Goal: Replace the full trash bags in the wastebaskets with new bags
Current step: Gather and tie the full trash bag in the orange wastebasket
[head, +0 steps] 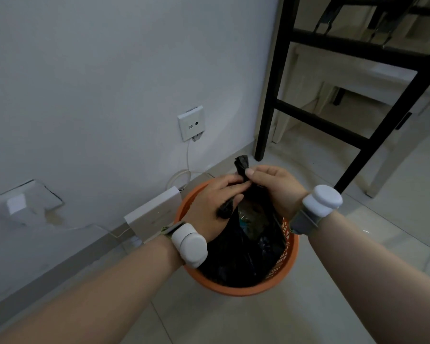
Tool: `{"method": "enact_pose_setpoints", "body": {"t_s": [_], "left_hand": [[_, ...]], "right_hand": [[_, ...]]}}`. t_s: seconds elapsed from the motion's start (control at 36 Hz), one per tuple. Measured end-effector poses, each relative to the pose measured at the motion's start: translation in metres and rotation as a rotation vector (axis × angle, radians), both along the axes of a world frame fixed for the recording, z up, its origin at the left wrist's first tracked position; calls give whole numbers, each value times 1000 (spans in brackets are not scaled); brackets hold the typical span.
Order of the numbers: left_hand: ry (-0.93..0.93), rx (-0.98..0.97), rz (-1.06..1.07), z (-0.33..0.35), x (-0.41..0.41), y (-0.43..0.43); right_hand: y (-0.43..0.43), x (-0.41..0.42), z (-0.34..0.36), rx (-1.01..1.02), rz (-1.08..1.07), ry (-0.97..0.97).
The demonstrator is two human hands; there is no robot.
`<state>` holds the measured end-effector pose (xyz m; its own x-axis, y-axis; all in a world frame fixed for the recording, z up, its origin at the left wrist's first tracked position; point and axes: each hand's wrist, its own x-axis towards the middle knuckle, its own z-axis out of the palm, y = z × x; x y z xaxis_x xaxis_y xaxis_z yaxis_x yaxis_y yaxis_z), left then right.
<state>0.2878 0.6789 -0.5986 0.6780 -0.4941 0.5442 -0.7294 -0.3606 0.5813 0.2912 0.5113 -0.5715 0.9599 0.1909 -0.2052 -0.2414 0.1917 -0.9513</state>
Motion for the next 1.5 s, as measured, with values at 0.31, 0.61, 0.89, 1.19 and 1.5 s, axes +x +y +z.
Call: {"method": "enact_pose_setpoints", "body": {"t_s": [0.31, 0.61, 0.89, 1.19, 1.5], "left_hand": [[481, -389, 234, -9, 9, 6], [826, -259, 338, -31, 11, 27], [778, -546, 217, 11, 15, 7], [558, 497, 339, -27, 11, 24], [390, 649, 370, -29, 13, 30]], "right_hand": [[-10, 14, -31, -155, -446, 67], [-29, 10, -38, 198, -466, 136], [-10, 3, -14, -141, -195, -232], [-20, -8, -60, -1211, 66, -409], [-15, -8, -61, -1650, 120, -563]]}}
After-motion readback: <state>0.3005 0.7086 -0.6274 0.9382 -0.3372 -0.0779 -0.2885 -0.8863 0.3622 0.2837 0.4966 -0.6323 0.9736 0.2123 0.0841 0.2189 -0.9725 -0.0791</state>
